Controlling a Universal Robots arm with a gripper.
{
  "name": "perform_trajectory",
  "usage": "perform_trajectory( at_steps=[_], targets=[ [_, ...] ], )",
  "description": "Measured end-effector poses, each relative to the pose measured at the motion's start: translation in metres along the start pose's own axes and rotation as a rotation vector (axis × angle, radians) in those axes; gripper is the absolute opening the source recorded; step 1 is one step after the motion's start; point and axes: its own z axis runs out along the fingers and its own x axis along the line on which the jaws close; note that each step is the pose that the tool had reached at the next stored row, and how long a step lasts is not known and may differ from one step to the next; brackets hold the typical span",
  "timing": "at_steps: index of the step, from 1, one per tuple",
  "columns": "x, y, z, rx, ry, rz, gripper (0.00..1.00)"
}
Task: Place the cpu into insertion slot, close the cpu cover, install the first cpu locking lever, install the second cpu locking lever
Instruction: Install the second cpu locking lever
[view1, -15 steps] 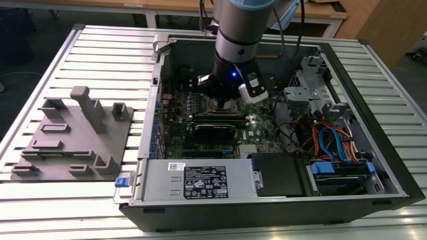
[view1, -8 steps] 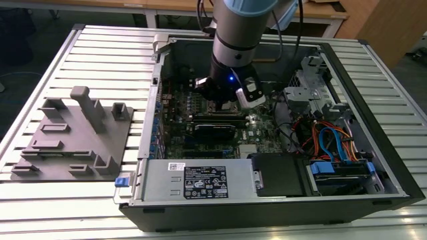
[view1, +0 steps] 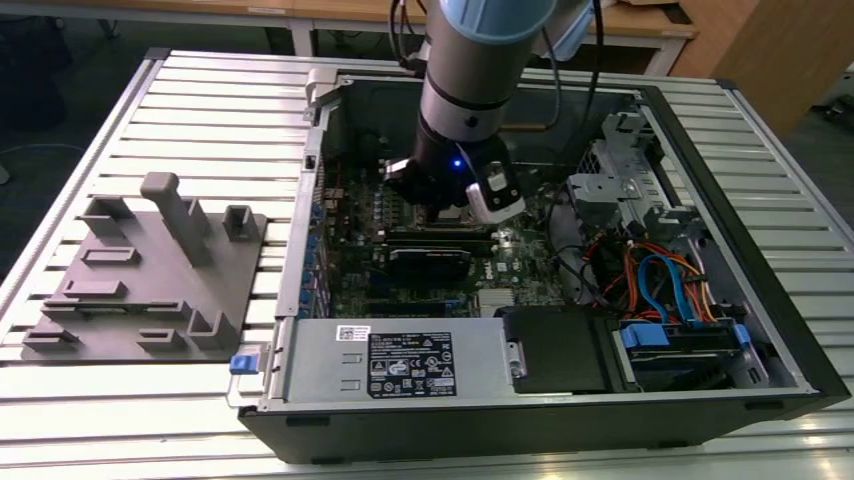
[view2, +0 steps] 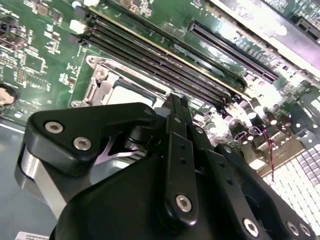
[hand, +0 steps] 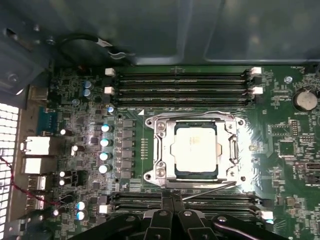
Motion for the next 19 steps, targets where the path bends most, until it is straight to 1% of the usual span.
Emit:
perform_trajectory(
  at_steps=[2, 3, 5, 7, 9, 12, 13, 15, 17, 19],
  targets=[
    [-0.0001, -0.0011, 0.0010, -0.0012, 0.0124, 0.002, 0.10],
    [-0.0001, -0.0017, 0.0016, -0.0021, 0.0160, 0.003, 0.10],
    [-0.0002, -0.0033, 0.0028, -0.0058, 0.0201, 0.003, 0.10],
    [-0.0003, -0.0050, 0.0040, -0.0134, 0.0216, 0.003, 0.10],
    [-0.0004, -0.0067, 0.0055, -0.0268, 0.0219, 0.001, 0.10],
    [0.0002, -0.0091, 0.0075, -0.0500, 0.0223, -0.001, 0.10],
    [0.0006, -0.0098, 0.0084, -0.0551, 0.0224, -0.002, 0.10],
    [0.0016, -0.0110, 0.0106, -0.0611, 0.0225, -0.002, 0.10],
    [0.0031, -0.0116, 0.0134, -0.0640, 0.0219, -0.002, 0.10],
    [0.0032, -0.0119, 0.0145, -0.0669, 0.0213, -0.003, 0.10]
  ],
)
